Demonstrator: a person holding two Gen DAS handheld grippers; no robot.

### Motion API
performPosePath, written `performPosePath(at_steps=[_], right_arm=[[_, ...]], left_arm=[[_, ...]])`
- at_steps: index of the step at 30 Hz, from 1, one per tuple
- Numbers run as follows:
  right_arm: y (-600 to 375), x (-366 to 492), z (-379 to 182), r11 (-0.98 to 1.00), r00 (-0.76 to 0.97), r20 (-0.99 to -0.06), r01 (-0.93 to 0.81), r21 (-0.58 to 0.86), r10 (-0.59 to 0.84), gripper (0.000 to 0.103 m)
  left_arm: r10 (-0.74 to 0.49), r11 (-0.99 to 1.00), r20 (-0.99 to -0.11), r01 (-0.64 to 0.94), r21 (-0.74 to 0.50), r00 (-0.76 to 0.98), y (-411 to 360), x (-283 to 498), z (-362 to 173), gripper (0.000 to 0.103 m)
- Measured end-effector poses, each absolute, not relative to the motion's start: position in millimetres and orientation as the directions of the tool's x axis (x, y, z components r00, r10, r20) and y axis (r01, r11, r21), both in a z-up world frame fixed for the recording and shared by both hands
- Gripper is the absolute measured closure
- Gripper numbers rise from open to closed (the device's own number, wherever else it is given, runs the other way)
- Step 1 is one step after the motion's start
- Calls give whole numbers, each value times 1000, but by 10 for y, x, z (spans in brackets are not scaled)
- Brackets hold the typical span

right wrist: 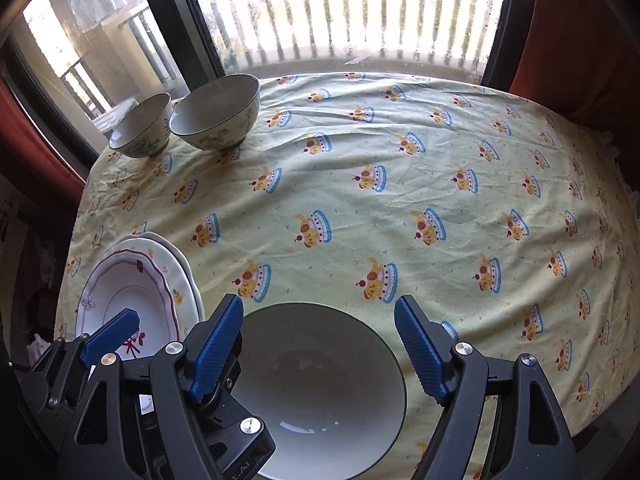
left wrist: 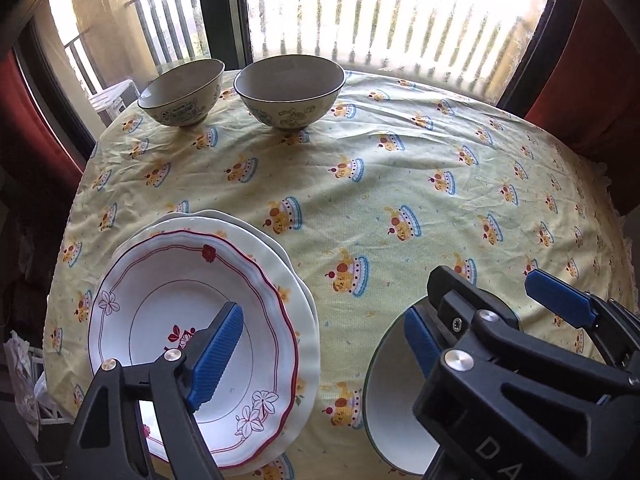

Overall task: Organize plates and bowls
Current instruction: 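Move both grippers to another green-rimmed bowl and grasp its rim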

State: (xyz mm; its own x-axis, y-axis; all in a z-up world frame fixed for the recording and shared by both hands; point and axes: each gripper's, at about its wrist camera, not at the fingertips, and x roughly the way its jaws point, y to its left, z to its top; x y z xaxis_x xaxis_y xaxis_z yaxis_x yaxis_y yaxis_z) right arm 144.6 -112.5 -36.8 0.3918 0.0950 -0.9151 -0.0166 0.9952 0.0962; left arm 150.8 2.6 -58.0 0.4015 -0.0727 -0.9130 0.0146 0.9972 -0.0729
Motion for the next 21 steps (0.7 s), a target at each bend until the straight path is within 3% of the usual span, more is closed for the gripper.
performPosePath(at_steps=[7, 15, 21], right_arm=[[-819, 1597, -328, 992, 411, -909, 77, 105, 64, 22], [-418, 1869, -261, 978, 437, -899, 179, 103, 15, 22], [-260, 2074, -199, 958, 437, -899, 268, 99, -29, 22]], left_arm=[[-48, 998, -898, 56, -26, 437, 361, 1773, -507, 32], [-88, 990, -893, 142, -27, 441, 728, 2169, -460, 54], [-118, 980, -894, 195, -35, 433, 833, 2468, -379, 57]])
